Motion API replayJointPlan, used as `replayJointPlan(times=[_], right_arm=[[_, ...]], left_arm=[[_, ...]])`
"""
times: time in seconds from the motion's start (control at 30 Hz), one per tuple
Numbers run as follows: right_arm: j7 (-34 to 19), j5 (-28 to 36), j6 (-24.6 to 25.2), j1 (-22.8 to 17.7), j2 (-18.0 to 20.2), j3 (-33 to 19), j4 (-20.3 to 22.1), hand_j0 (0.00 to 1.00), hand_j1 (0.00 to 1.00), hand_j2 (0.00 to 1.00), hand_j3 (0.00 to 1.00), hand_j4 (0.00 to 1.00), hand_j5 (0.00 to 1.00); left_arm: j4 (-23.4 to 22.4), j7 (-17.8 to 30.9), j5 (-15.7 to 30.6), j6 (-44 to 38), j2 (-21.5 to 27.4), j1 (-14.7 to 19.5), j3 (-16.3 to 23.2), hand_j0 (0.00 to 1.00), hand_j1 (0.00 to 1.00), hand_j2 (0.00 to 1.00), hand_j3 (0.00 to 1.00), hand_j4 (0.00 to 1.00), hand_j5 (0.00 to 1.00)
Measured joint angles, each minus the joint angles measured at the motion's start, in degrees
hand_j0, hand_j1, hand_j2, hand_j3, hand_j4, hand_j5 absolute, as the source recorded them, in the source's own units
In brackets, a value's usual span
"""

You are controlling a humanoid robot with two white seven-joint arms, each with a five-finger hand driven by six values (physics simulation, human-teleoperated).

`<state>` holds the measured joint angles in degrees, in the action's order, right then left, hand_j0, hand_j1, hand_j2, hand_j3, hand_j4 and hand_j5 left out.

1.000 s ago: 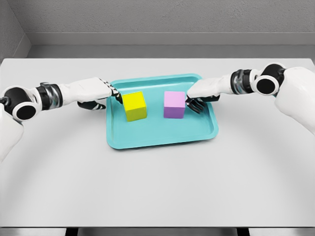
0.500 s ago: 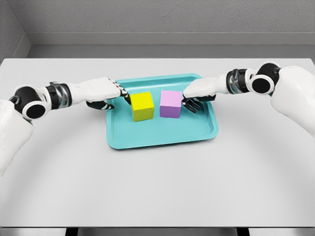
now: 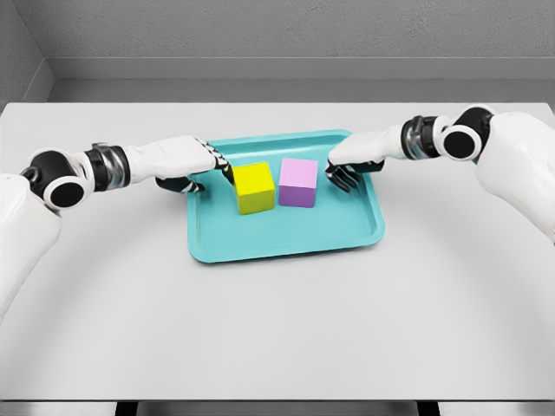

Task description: Push two cubes

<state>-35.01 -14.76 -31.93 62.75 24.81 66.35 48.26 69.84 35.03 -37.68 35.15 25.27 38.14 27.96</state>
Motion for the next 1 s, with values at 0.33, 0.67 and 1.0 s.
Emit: replayJointPlan(times=[0.33,0.67,1.0], right_arm=[[0.00,-0.06,1.78,0.44,-2.54,0.01,-2.47,0.09,0.09,0.09,0.09,0.09,0.09],[-0.09,-0.82,2.66,1.06,-4.59,-0.34,-4.52,0.09,0.09,0.09,0.09,0.09,0.09],[-0.05,-2.00,2.61,1.67,-5.18,-0.20,-4.58,0.09,0.09,0.09,0.09,0.09,0.09]], left_arm=[[-0.64,0.00,0.15,0.00,-0.25,0.62,-0.03,0.66,0.66,0.66,0.66,0.66,0.66],[-1.47,0.00,0.12,-0.01,-0.92,0.62,-0.06,0.66,0.66,0.66,0.66,0.66,0.66],[-1.67,0.00,0.07,0.00,-1.41,1.14,-0.05,0.66,0.66,0.66,0.66,0.66,0.66]])
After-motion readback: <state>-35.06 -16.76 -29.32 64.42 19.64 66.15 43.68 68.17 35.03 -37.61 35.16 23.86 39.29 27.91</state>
